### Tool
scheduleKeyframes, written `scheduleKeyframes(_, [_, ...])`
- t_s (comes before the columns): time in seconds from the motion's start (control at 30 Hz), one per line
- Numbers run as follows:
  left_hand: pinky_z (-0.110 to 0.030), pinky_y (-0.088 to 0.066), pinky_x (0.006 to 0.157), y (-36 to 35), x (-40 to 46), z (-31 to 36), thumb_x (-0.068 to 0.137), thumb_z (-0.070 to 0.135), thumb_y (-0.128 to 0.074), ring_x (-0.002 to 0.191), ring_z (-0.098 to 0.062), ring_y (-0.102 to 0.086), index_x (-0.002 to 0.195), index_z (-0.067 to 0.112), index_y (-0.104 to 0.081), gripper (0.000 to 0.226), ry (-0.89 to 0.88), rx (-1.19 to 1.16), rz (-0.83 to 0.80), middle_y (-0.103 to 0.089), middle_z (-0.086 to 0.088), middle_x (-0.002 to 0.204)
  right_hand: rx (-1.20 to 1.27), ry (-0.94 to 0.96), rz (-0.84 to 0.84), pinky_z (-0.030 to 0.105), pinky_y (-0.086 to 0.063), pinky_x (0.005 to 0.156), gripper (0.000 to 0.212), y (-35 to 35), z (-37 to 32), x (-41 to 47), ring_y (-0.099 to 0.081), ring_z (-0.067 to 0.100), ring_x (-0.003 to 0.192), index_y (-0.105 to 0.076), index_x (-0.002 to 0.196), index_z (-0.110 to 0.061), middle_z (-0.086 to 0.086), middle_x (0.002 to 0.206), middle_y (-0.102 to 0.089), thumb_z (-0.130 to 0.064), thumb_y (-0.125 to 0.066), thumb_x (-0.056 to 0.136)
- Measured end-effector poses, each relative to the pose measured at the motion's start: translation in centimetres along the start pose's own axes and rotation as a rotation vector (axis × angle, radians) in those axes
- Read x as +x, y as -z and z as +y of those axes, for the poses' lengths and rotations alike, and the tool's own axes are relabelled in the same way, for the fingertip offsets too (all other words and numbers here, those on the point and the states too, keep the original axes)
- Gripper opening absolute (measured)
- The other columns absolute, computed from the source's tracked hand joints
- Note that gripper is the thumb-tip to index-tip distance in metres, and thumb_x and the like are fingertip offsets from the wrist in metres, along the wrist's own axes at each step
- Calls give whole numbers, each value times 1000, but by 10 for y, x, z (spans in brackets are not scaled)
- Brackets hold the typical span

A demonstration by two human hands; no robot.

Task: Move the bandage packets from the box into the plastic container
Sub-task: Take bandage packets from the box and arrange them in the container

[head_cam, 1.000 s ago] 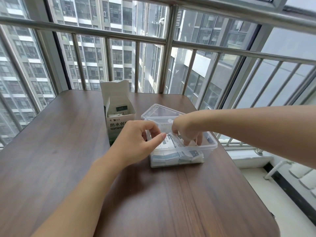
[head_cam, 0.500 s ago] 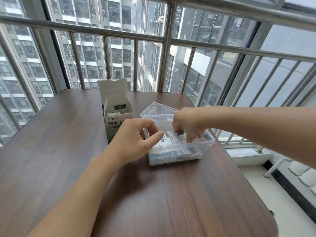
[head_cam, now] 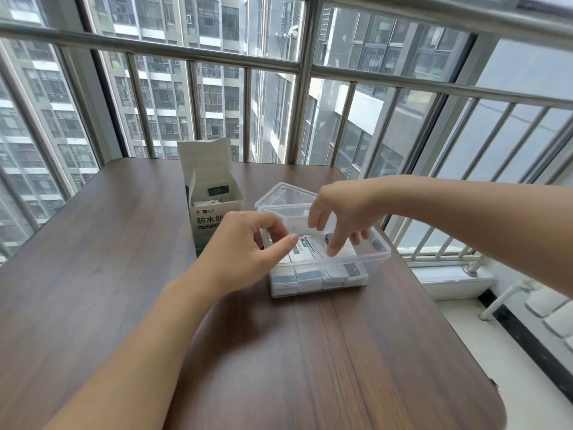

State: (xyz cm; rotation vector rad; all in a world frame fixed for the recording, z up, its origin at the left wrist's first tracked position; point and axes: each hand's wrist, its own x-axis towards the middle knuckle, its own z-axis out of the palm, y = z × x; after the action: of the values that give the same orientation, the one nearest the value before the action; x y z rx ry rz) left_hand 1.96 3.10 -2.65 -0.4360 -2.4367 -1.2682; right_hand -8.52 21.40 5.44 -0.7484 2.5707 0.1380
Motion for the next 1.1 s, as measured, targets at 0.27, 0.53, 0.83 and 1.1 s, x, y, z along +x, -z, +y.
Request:
scheduleKeyframes(0.27, [-11, -30, 47, 0, 0, 0, 89, 24, -76, 42, -4, -40, 70, 18, -69, 21, 4, -3, -4, -53, 26, 47, -82, 68, 48, 22, -54, 53, 49, -18, 8, 14, -67, 6, 50, -68, 115, -18, -1, 111, -72, -27, -90, 73])
scheduleKeyframes(0.53, [-11, -32, 48, 0, 0, 0, 89, 25, -77, 42, -4, -42, 69, 23, -67, 22, 8, -2, -6, -53, 26, 47, 43, 94, 204, 29, -58, 49, 47, -20, 11, 5, -68, 10, 45, -72, 117, -12, -5, 116, -72, -20, -90, 74])
scheduleKeyframes(0.83, [-9, -31, 48, 0, 0, 0, 89, 22, -76, 42, -3, -43, 71, 18, -69, 20, 6, -3, -7, -53, 29, 48, 25, 113, 102, 36, -62, 78, 69, -18, 9, -1, -72, 18, 83, -62, 133, -22, -12, 119, -65, -29, -91, 71])
scheduleKeyframes(1.1, [-9, -32, 48, 0, 0, -1, 89, 23, -77, 42, -4, -42, 71, 19, -69, 20, -8, -9, -4, -53, 28, 49, -84, 136, 265, 31, -54, 92, 55, -26, 4, -2, -65, 15, 100, -73, 116, -19, -6, 108, -72, -33, -93, 67])
